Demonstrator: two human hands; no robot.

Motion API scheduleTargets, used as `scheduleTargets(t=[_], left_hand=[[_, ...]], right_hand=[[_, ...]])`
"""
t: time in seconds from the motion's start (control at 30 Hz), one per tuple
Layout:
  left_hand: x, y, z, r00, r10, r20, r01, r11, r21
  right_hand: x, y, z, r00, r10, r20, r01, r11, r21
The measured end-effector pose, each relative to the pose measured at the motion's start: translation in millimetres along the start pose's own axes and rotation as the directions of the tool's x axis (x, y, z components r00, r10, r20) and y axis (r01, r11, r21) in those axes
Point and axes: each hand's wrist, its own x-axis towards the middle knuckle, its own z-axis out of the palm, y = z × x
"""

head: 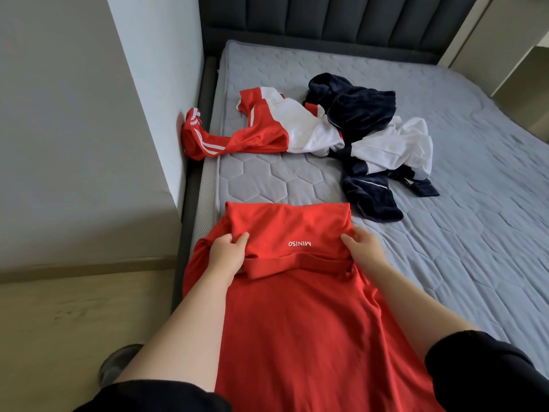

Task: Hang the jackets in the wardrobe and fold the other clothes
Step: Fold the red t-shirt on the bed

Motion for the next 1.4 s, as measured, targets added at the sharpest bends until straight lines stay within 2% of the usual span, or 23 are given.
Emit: scheduleTargets(t=[0.07, 0.13, 0.2, 0.27, 0.33, 0.4, 0.43, 0.5, 0.57, 0.63, 0.7, 0.77, 0.87, 1.0, 1.13, 1.2, 1.3, 1.4], left_hand=[[-4, 0, 2, 0.992, 0.078, -0.098, -0.071, 0.995, 0.076], [-9, 0, 0, 0.971, 0.145, -0.191, -0.123, 0.985, 0.122], [-14, 0, -4, 0.943, 0.194, -0.272, -0.14, 0.969, 0.204], [-21, 3, -4, 0.888, 0.288, -0.357, -0.185, 0.937, 0.296], [-23, 9, -1, 0.756, 0.553, -0.351, -0.391, 0.811, 0.436], [-19, 15, 6, 0.603, 0.776, -0.184, -0.577, 0.584, 0.571], [-15, 17, 11, 0.567, 0.821, -0.07, -0.638, 0.491, 0.593], [-6, 21, 21, 0.592, 0.795, 0.133, -0.671, 0.395, 0.627], [3, 16, 32, 0.664, 0.701, 0.261, -0.626, 0.33, 0.706], [13, 5, 40, 0.744, 0.598, 0.298, -0.554, 0.302, 0.776], [20, -9, 44, 0.812, 0.513, 0.278, -0.482, 0.321, 0.815], [25, -18, 44, 0.84, 0.482, 0.249, -0.44, 0.336, 0.832], [33, -23, 40, 0.869, 0.451, 0.204, -0.386, 0.359, 0.85], [37, -26, 31, 0.896, 0.411, 0.168, -0.342, 0.4, 0.85], [34, -23, 29, 0.911, 0.382, 0.156, -0.322, 0.421, 0.848], [35, -16, 29, 0.91, 0.377, 0.17, -0.332, 0.421, 0.844], [42, -1, 25, 0.868, 0.445, 0.22, -0.398, 0.36, 0.844], [55, 9, 15, 0.862, 0.408, 0.302, -0.452, 0.343, 0.823]], right_hand=[[0, -2, 7, 0.995, -0.045, -0.086, 0.039, 0.997, -0.073], [1, 0, 12, 0.986, -0.008, -0.164, -0.003, 0.998, -0.07], [-4, 3, 14, 0.979, 0.026, -0.205, -0.055, 0.989, -0.139], [-12, 2, 15, 0.964, -0.06, -0.26, -0.004, 0.971, -0.239], [-19, -5, 17, 0.907, -0.284, -0.31, 0.187, 0.933, -0.308], [-20, -14, 23, 0.832, -0.481, -0.278, 0.356, 0.846, -0.398], [-20, -18, 28, 0.816, -0.532, -0.226, 0.402, 0.803, -0.441], [-16, -24, 41, 0.828, -0.555, -0.082, 0.442, 0.734, -0.515], [-9, -27, 56, 0.858, -0.509, 0.069, 0.449, 0.677, -0.583], [2, -21, 69, 0.857, -0.474, 0.205, 0.476, 0.573, -0.667], [14, -9, 75, 0.852, -0.431, 0.298, 0.492, 0.462, -0.738], [24, 3, 73, 0.874, -0.392, 0.288, 0.452, 0.44, -0.776], [37, 19, 68, 0.907, -0.376, 0.188, 0.362, 0.472, -0.804], [47, 31, 64, 0.946, -0.313, 0.085, 0.26, 0.575, -0.776], [56, 40, 46, 0.989, -0.149, -0.015, 0.091, 0.671, -0.736], [56, 43, 36, 0.997, -0.079, -0.006, 0.049, 0.672, -0.739], [55, 38, 32, 0.993, -0.121, 0.012, 0.084, 0.614, -0.785], [57, 17, 34, 0.935, -0.347, 0.072, 0.298, 0.661, -0.688]])
